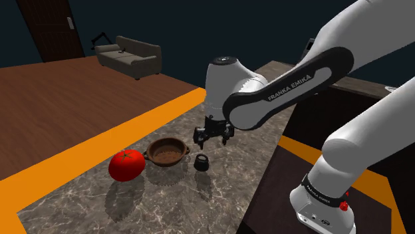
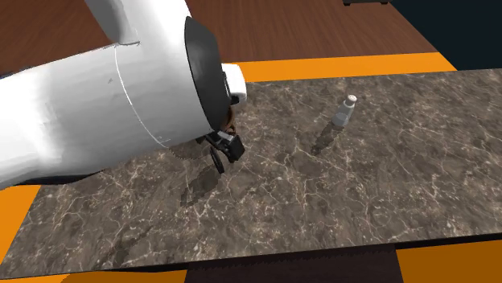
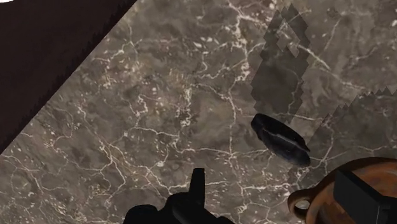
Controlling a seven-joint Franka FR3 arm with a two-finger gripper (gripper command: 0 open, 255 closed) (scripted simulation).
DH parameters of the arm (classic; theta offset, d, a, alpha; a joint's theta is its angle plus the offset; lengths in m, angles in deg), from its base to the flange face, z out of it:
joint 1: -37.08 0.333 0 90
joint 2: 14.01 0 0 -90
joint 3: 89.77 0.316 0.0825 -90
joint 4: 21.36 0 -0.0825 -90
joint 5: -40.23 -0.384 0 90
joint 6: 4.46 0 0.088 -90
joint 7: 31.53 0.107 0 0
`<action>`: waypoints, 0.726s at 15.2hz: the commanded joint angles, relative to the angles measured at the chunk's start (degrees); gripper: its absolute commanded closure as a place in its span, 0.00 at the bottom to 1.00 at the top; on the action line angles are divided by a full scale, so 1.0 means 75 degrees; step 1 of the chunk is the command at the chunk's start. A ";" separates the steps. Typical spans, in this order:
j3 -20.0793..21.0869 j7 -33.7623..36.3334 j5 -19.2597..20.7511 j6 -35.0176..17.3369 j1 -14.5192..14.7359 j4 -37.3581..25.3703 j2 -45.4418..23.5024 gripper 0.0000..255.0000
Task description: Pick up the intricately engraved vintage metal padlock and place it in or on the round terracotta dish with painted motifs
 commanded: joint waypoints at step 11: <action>0.1058 0.4266 0.4378 -0.1391 -0.1272 -0.0654 -0.3315 0.00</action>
